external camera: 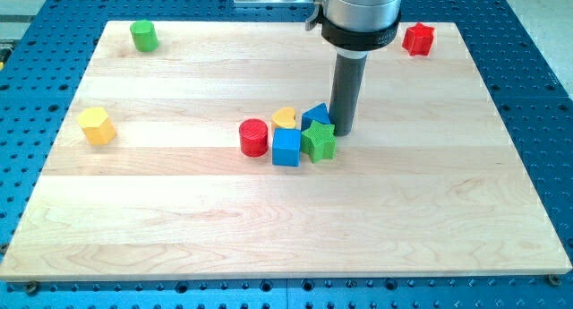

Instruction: Push the red star into the heart

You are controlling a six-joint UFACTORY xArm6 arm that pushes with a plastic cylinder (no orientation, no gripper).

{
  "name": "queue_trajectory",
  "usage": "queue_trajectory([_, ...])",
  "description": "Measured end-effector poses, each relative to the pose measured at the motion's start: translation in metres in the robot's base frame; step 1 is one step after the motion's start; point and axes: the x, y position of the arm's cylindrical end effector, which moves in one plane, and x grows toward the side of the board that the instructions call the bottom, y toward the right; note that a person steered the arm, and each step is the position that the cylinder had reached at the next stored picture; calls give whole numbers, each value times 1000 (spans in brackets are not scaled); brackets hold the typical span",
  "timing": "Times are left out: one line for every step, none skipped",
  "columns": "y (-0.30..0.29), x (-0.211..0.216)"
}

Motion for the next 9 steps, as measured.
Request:
queue_trajectory([-7, 0])
queue_trajectory([58, -21])
queue_trajectory([189, -83])
queue_trajectory([241, -152])
queue_trajectory([204, -201])
queue_trajectory([57, -181])
queue_trajectory([-8, -158])
queue_trajectory([4, -155])
queue_trajectory([-10, -135])
